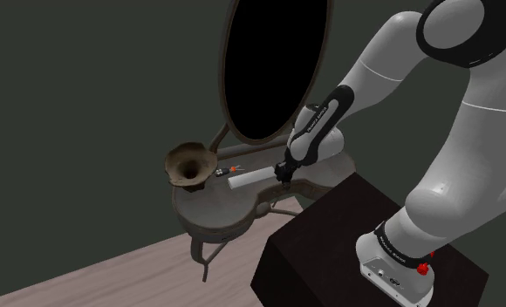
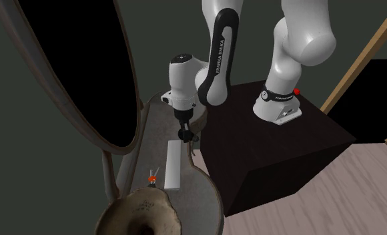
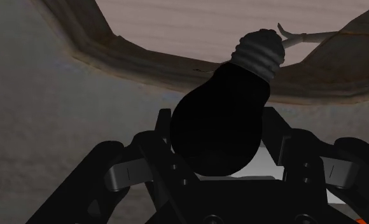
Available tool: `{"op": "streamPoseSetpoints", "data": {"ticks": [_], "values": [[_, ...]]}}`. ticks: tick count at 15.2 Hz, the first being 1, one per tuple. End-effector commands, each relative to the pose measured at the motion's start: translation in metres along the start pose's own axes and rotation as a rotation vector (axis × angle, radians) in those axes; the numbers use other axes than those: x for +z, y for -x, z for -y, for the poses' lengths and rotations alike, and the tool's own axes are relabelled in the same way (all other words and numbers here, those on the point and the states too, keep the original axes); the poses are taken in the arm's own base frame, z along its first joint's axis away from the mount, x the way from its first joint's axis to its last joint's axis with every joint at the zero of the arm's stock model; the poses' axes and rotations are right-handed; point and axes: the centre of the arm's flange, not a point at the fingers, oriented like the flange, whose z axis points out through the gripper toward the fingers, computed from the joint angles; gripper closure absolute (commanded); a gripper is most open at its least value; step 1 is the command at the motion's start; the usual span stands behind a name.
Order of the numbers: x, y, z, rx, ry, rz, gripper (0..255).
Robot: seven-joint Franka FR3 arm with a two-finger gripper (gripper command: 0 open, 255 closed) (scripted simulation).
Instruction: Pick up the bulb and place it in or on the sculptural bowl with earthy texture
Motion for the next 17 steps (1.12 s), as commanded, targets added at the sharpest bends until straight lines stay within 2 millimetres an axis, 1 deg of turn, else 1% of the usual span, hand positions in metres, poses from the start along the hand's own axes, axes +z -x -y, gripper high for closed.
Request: {"op": "streamPoseSetpoints", "data": {"ticks": [1,7,17], "values": [[0.0,0.0,0.0,0.0,0.0,0.0,255],[0.0,0.0,0.0,0.0,0.0,0.0,255],[-0.053,-0.001,0.005,0.0,0.0,0.0,255]]}}
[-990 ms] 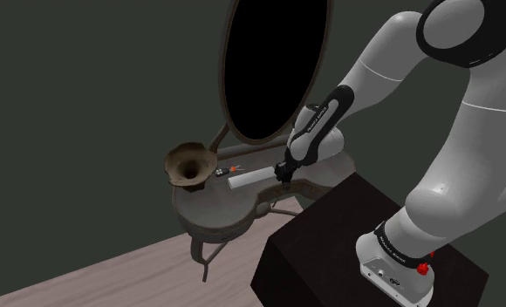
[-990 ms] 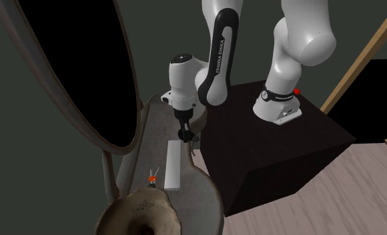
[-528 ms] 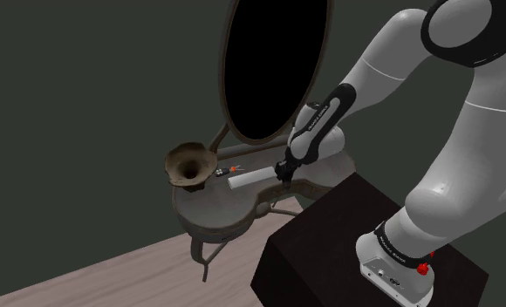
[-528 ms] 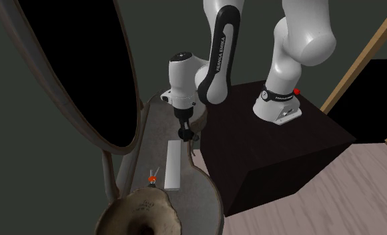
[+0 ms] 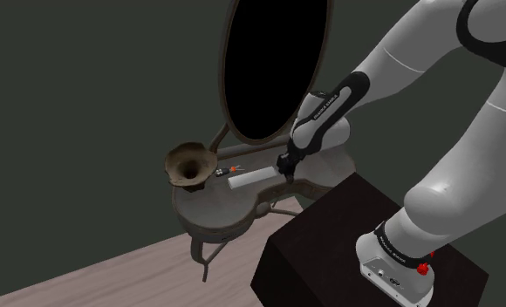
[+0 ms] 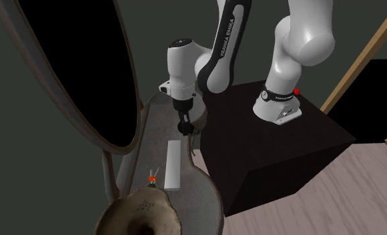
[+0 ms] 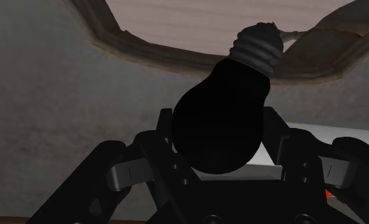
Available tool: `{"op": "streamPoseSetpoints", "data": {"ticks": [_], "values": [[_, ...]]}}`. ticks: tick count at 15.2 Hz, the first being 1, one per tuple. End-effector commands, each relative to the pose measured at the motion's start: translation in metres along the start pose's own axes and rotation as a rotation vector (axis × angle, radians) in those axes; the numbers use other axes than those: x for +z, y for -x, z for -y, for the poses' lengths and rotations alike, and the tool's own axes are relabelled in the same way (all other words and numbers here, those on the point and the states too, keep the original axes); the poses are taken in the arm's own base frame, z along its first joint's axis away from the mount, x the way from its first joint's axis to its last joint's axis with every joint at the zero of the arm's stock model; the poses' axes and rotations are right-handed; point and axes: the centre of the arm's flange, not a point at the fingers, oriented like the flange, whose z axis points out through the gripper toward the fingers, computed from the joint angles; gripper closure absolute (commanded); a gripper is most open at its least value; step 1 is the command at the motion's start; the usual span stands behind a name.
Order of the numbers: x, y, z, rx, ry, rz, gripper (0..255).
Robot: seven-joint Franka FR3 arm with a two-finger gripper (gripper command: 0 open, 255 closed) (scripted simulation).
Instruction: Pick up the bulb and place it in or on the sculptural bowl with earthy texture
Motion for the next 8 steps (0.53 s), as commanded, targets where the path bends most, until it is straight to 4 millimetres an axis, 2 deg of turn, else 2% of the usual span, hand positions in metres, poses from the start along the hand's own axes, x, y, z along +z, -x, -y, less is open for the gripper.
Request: {"op": "streamPoseSetpoints", "data": {"ticks": [1,8], "values": [[-0.011,0.0,0.0,0.0,0.0,0.001,255],[-0.047,-0.001,0.004,0.0,0.0,0.001,255]]}}
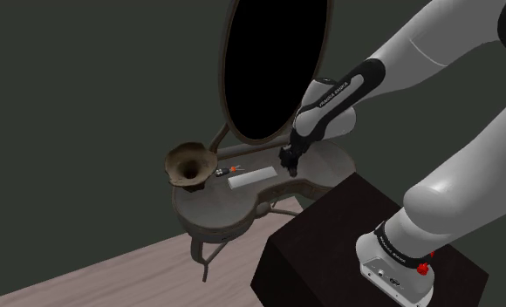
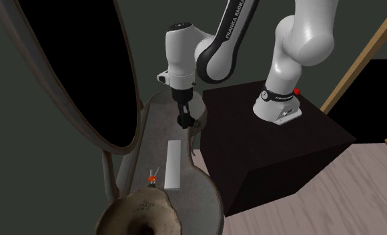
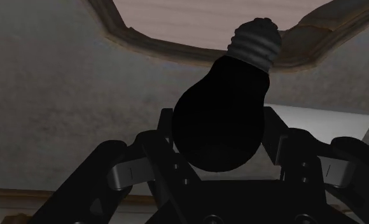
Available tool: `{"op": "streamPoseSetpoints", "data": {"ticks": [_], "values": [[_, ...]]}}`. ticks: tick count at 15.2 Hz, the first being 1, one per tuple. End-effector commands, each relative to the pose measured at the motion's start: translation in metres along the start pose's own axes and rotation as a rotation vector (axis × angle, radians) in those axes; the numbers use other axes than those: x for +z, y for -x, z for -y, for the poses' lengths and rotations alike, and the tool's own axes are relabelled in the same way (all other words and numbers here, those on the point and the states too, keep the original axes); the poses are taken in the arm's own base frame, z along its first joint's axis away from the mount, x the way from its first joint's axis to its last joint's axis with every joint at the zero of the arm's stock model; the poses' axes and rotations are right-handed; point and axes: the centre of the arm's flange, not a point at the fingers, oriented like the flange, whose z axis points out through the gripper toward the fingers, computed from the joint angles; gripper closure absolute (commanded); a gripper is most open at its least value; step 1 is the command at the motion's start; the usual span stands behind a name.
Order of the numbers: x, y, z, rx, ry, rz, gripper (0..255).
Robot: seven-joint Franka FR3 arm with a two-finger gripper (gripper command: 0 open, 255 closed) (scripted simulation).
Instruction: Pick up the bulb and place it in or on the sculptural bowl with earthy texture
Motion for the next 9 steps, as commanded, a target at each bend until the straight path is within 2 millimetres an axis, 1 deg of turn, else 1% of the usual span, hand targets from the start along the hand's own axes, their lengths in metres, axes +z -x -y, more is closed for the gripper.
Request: {"op": "streamPoseSetpoints", "data": {"ticks": [1,9], "values": [[-0.01,0.0,0.0,0.0,0.0,0.001,255],[-0.052,-0.001,0.004,0.0,0.0,0.001,255]]}}
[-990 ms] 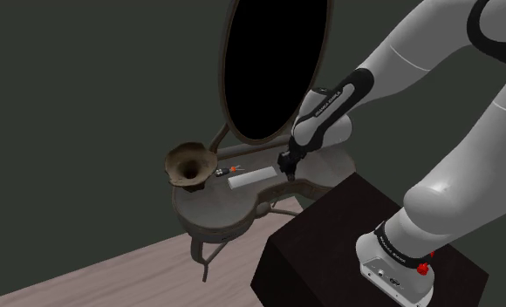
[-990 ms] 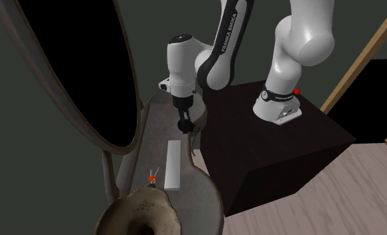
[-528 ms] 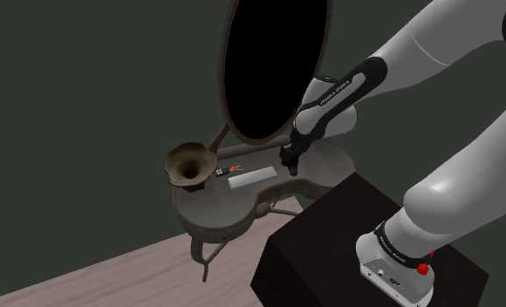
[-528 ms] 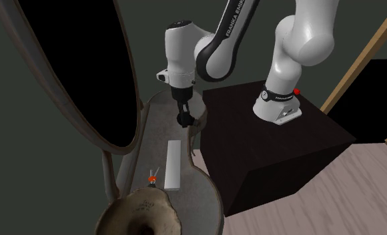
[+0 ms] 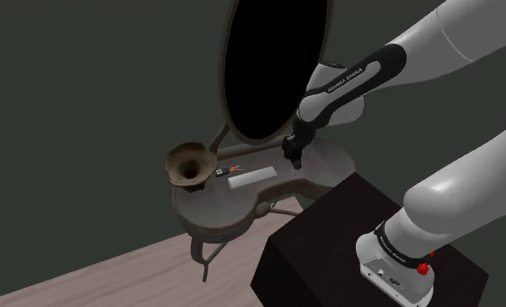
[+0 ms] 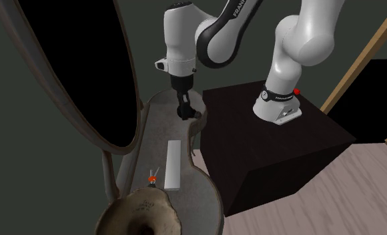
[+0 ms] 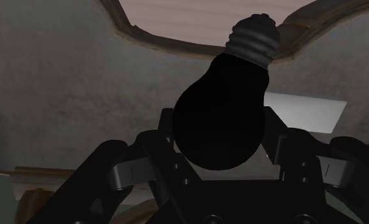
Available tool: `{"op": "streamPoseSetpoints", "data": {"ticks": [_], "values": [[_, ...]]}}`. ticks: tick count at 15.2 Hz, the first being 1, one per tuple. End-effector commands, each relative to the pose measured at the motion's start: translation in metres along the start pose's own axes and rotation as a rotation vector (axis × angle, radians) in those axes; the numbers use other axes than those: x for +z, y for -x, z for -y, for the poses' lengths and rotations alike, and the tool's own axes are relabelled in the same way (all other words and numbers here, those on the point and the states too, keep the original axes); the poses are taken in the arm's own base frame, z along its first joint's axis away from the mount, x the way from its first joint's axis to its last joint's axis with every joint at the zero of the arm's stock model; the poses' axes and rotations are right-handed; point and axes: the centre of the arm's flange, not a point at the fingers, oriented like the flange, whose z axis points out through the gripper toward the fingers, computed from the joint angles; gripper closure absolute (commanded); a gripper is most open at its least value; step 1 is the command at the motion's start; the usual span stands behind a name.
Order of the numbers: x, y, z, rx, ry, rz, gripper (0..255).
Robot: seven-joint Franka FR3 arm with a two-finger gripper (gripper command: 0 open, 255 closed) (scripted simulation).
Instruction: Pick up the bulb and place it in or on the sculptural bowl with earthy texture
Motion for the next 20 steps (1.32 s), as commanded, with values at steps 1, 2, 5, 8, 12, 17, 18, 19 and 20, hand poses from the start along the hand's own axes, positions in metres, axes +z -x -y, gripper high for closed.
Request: {"op": "streamPoseSetpoints", "data": {"ticks": [1,2,5,8,12,17,18,19,20], "values": [[-0.01,-0.001,0.001,0.0,0.0,0.001,255],[-0.015,-0.001,0.001,0.0,0.0,0.001,255],[-0.031,-0.001,0.003,0.0,0.0,0.001,255],[-0.047,-0.002,0.004,0.0,0.0,0.001,255],[-0.068,-0.002,0.006,0.0,0.0,0.001,255],[-0.071,-0.023,0.041,0.0,0.0,0.001,255],[-0.07,-0.03,0.052,0.0,0.0,0.001,255],[-0.069,-0.036,0.063,0.0,0.0,0.001,255],[-0.068,-0.043,0.074,0.0,0.0,0.001,255]]}}
